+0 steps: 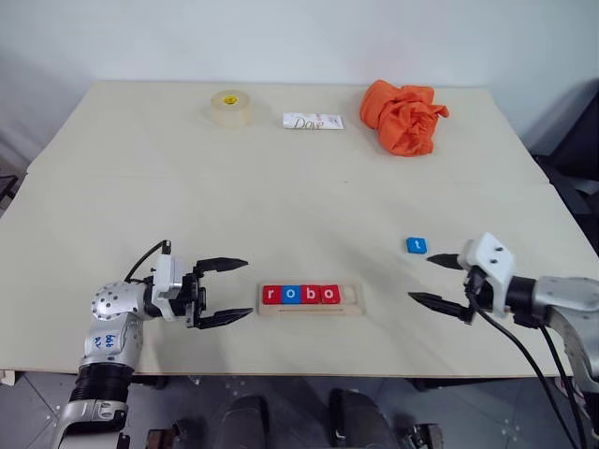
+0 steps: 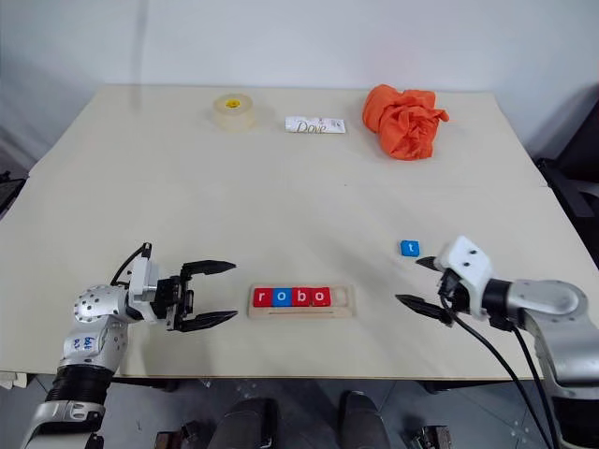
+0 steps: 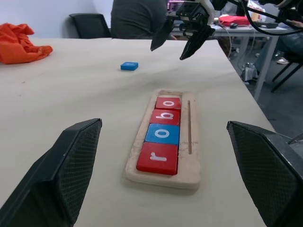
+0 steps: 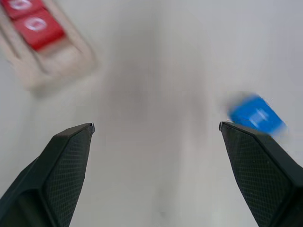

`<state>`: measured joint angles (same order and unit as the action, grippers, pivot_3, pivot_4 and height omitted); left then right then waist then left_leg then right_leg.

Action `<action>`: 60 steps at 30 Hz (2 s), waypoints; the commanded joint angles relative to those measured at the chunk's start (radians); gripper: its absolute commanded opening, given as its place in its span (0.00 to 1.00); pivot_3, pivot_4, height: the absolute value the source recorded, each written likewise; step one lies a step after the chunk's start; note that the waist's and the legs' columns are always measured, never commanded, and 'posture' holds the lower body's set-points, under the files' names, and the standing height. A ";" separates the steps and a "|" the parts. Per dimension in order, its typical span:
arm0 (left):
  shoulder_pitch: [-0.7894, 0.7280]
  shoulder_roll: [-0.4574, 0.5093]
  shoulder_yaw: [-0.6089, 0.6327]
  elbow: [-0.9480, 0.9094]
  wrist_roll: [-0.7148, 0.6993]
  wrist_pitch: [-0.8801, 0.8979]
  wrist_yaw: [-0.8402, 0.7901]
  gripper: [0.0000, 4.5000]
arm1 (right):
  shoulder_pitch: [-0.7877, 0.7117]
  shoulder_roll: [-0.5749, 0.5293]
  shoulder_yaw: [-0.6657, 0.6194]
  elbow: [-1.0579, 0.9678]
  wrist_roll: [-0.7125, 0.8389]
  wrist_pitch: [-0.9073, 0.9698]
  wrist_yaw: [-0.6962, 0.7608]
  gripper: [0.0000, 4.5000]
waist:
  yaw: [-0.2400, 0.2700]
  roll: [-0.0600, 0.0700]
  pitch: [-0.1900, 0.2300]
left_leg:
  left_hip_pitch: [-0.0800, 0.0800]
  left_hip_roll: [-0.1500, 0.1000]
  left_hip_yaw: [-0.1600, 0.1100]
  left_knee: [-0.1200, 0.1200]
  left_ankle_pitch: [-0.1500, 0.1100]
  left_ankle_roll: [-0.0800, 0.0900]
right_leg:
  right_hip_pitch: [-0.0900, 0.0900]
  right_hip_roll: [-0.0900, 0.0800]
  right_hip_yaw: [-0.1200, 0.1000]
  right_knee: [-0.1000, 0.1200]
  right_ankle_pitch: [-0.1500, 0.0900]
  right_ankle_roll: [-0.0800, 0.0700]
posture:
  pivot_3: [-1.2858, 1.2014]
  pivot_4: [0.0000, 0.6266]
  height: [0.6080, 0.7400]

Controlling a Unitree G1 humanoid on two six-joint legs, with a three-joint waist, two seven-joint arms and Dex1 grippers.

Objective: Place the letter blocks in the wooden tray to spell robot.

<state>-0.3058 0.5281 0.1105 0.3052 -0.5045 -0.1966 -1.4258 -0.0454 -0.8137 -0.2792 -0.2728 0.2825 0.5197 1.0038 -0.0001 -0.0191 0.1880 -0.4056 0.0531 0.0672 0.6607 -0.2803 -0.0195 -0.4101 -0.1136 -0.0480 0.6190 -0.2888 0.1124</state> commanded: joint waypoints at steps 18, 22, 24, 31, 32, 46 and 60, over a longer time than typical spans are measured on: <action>0.003 0.023 0.023 -0.029 -0.005 -0.006 0.000 1.00 | -0.241 0.329 0.102 0.241 -0.097 -0.028 -0.512 0.98 | -0.002 0.000 0.000 | -0.001 -0.001 0.000 0.000 0.001 0.001 | -0.001 -0.001 0.001 0.001 0.000 0.000 | 0.52 0.24 1.00; 0.052 0.042 0.042 -0.078 -0.013 0.002 0.016 1.00 | -0.281 0.361 0.117 0.310 -0.131 -0.047 -0.590 0.98 | -0.005 0.000 0.000 | -0.001 -0.001 0.001 0.000 0.001 0.001 | -0.001 -0.001 0.001 0.001 0.000 0.000 | 0.52 0.24 1.00; 0.079 0.051 0.052 -0.101 -0.018 0.007 0.022 1.00 | -0.276 0.373 0.118 0.302 -0.136 -0.034 -0.619 0.98 | -0.006 0.000 0.000 | -0.001 0.000 0.001 0.000 0.001 0.001 | -0.001 -0.001 0.001 0.001 0.000 0.000 | 0.52 0.24 1.00; 0.120 0.058 0.066 -0.144 -0.023 0.018 0.042 1.00 | -0.184 0.470 0.108 0.106 -0.114 0.088 -0.745 0.98 | -0.004 0.000 0.000 | 0.000 0.000 0.000 -0.001 0.001 0.001 | 0.000 -0.001 0.001 0.002 0.000 0.000 | 0.52 0.24 1.00; 0.122 0.058 0.066 -0.146 -0.023 0.019 0.044 1.00 | -0.172 0.492 0.107 0.078 -0.109 0.109 -0.766 0.98 | -0.005 0.000 0.000 | 0.000 0.000 0.000 -0.001 0.001 0.001 | 0.000 -0.001 0.001 0.002 0.000 0.000 | 0.52 0.24 1.00; 0.070 0.052 0.044 -0.123 -0.013 0.034 0.034 1.00 | -0.204 0.643 0.090 0.127 -0.125 0.127 -0.940 0.98 | -0.030 0.000 0.000 | 0.001 0.001 0.000 -0.001 0.001 0.000 | 0.000 0.000 0.001 0.003 0.000 -0.001 | 0.52 0.24 1.00; 0.051 0.063 0.045 -0.069 -0.012 0.030 -0.010 1.00 | -0.210 0.651 0.059 -0.017 -0.040 0.161 -0.929 0.33 | -0.027 0.000 0.000 | 0.001 0.001 0.000 -0.002 0.001 0.000 | 0.000 -0.001 0.001 0.002 0.000 -0.001 | 0.52 0.24 1.00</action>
<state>-0.2477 0.5743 0.1475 0.2287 -0.5067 -0.1619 -1.4223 -0.2657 -0.1629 -0.2062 -0.1888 0.2045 0.6550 0.0614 -0.0273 -0.0192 0.1877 -0.4053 0.0540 0.0671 0.6581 -0.2792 -0.0191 -0.4113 -0.1142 -0.0470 0.6210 -0.2891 0.1117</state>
